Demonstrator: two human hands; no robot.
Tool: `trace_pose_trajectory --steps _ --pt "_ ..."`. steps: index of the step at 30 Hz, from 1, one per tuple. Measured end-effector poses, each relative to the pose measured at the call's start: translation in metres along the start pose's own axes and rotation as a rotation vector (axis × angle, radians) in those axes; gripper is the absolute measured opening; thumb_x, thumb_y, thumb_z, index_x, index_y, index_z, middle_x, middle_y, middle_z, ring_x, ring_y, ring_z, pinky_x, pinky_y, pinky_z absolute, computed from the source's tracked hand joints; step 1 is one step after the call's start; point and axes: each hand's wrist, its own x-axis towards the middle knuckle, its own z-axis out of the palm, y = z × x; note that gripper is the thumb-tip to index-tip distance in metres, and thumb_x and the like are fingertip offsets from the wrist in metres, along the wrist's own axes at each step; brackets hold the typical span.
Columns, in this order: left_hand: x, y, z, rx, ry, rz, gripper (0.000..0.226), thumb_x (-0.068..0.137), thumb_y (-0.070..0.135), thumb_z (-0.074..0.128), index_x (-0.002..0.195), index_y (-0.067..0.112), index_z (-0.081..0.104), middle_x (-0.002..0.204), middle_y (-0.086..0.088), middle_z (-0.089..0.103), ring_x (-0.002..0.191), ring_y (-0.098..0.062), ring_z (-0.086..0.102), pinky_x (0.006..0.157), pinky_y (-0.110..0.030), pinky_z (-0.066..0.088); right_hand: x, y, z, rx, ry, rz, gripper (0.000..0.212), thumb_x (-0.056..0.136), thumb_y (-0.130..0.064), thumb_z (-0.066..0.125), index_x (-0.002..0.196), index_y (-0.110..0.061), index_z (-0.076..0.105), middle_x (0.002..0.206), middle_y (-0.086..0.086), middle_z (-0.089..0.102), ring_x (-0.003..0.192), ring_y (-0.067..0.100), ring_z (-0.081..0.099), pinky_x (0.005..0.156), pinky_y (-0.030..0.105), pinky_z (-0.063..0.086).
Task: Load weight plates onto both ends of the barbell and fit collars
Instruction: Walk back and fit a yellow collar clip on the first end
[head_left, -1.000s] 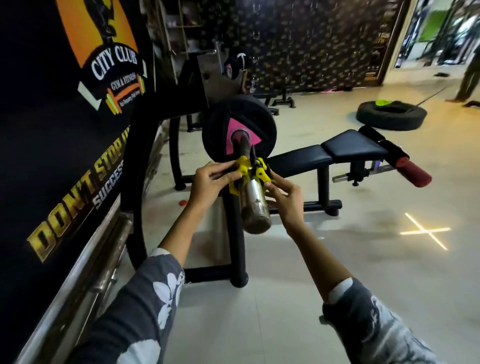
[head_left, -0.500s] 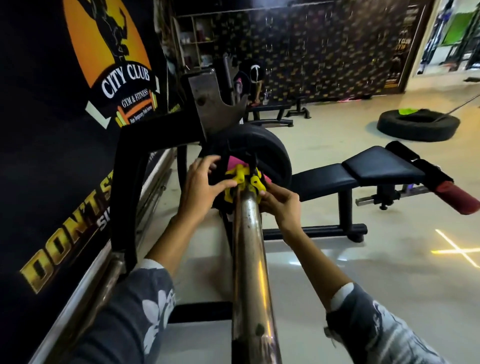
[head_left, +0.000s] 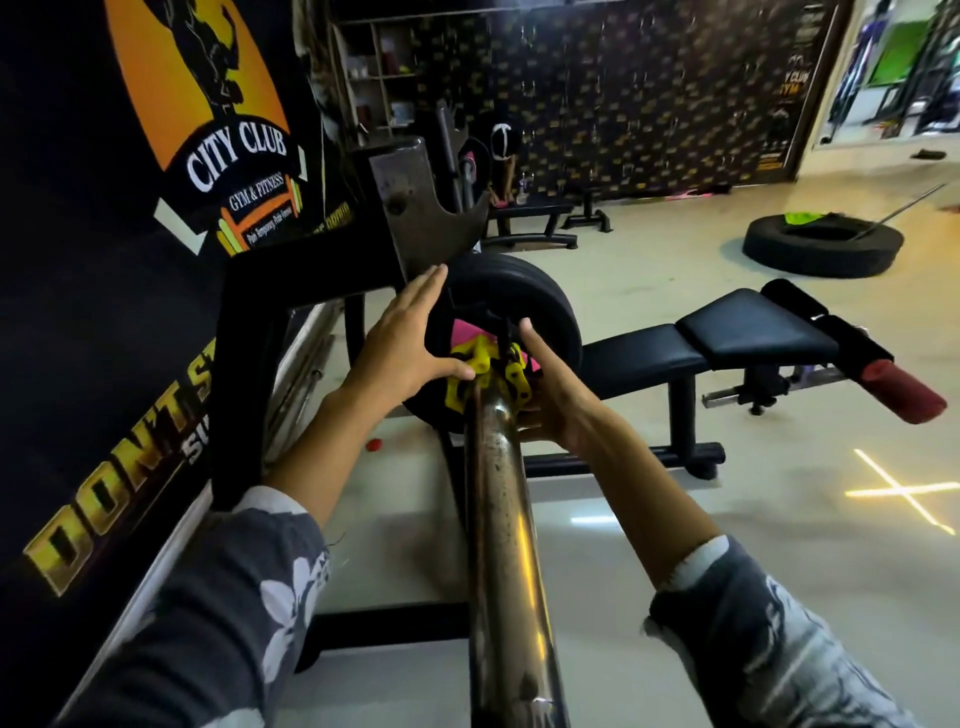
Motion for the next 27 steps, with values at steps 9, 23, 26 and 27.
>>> trace_pose_trajectory --steps 9,23,26,27 --pt "0.0 -0.006 -0.001 -0.007 -0.008 0.007 0.114 0.059 0.026 0.085 0.147 0.021 0.013 0.156 0.001 0.015 0.142 -0.016 0.016 0.111 -0.028 0.017 0.001 -0.012 0.006 -0.138 0.017 -0.056 0.088 0.064 -0.082 0.043 0.122 -0.018 0.056 0.113 0.013 0.064 0.098 0.028 0.064 0.068 0.038 0.055" --pt "-0.003 -0.007 -0.003 -0.023 -0.031 0.017 0.114 0.061 0.026 0.084 0.148 0.022 0.01 0.157 0.002 0.011 0.142 -0.015 0.012 0.108 -0.024 0.012 0.015 -0.017 0.004 0.013 0.115 -0.024 0.061 0.083 -0.054 0.053 0.125 -0.01 0.051 0.105 0.017 0.064 0.084 0.029 0.064 0.061 0.035 0.052" --pt "-0.002 -0.007 -0.003 -0.034 -0.016 0.021 0.114 0.061 0.026 0.084 0.148 0.021 0.012 0.157 0.002 0.013 0.142 -0.016 0.014 0.11 -0.027 0.015 0.013 -0.015 -0.001 0.076 0.105 0.012 0.057 0.086 -0.048 0.053 0.118 0.0 0.054 0.096 0.016 0.064 0.081 0.027 0.063 0.063 0.037 0.052" --pt "-0.003 -0.007 -0.002 -0.038 -0.014 0.022 0.113 0.061 0.026 0.085 0.148 0.021 0.012 0.157 0.001 0.014 0.142 -0.016 0.014 0.11 -0.028 0.015 0.012 -0.014 -0.003 0.098 0.096 0.02 0.053 0.087 -0.046 0.052 0.111 0.001 0.056 0.093 0.015 0.064 0.082 0.027 0.062 0.066 0.039 0.051"
